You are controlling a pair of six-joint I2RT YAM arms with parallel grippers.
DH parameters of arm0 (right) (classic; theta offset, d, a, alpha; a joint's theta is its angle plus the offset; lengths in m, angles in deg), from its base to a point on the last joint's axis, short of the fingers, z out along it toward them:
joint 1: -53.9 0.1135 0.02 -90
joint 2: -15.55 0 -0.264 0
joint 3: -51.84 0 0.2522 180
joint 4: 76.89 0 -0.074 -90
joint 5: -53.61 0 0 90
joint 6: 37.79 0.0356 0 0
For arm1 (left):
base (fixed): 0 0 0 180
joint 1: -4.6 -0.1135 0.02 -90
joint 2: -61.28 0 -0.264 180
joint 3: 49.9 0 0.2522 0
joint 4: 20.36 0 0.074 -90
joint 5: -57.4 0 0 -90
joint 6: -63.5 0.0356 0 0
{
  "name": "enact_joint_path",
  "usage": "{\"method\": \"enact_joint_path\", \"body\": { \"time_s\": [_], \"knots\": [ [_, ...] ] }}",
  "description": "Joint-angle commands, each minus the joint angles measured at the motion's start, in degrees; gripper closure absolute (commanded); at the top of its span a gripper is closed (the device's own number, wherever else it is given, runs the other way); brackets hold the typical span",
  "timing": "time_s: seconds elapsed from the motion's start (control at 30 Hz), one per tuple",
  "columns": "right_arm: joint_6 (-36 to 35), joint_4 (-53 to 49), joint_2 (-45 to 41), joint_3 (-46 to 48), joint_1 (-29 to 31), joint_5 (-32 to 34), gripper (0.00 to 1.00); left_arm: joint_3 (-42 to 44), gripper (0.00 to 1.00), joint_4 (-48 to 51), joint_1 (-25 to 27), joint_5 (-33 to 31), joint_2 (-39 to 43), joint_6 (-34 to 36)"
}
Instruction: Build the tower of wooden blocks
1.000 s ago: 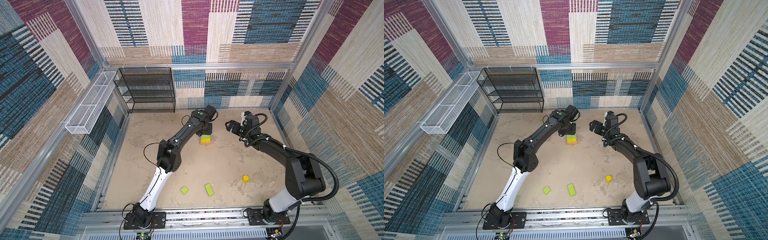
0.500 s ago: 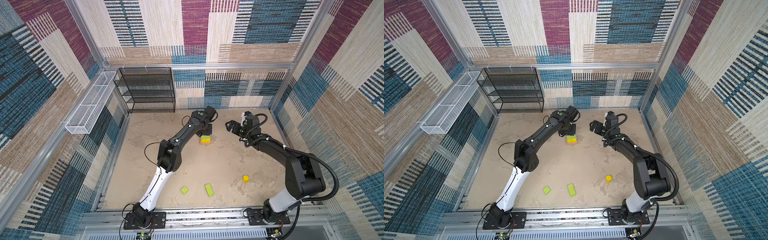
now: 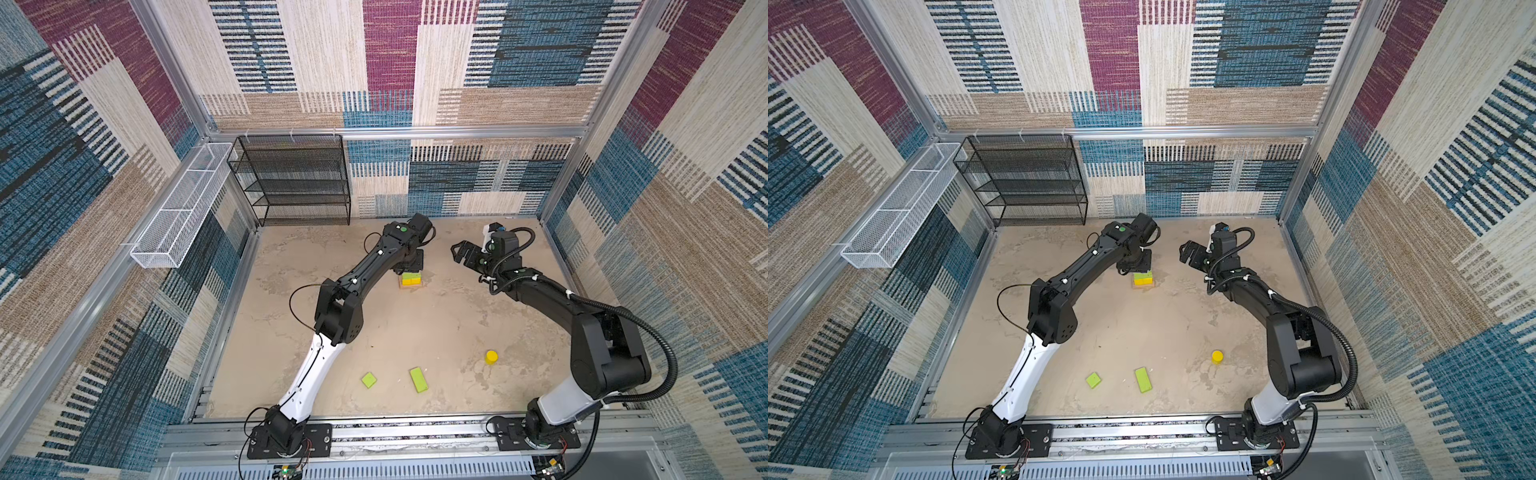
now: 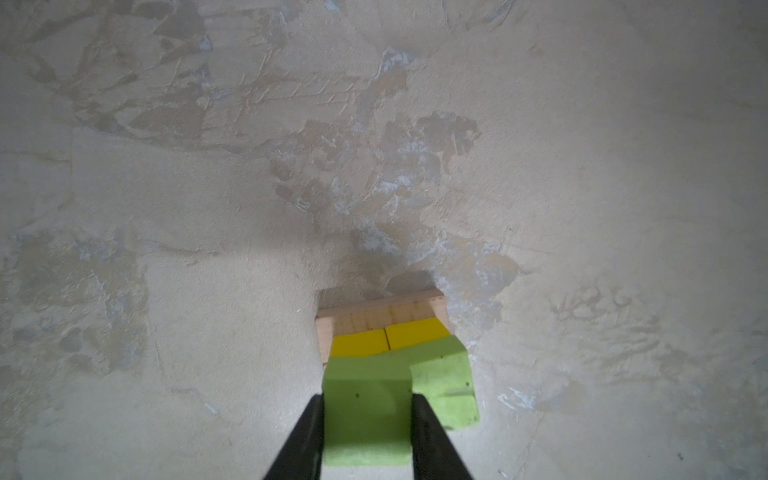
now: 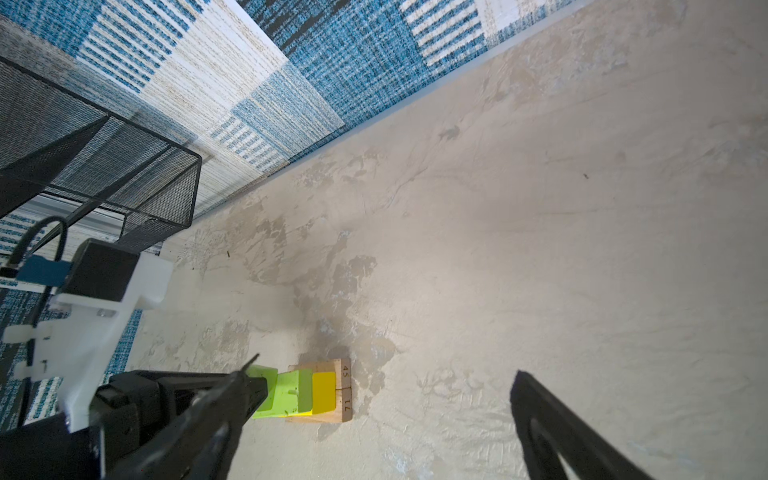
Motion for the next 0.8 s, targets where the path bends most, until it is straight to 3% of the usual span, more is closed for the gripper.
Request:
{"method": "enact_joint_path", "body": {
  "time_s": [0.0,0.77],
  "knots": [
    [0.57,2.02,0.06,0.12,0.04,-0.67,0.01,0.38,0.63,0.86,0.06,-0.91,0.72,-1.33],
    [0.73,2.12,0.39,-0.14,-0.02,-1.02,0.01,2.2,0.65,0.91,0.05,-0.25,2.36,-5.08]
  ]
}}
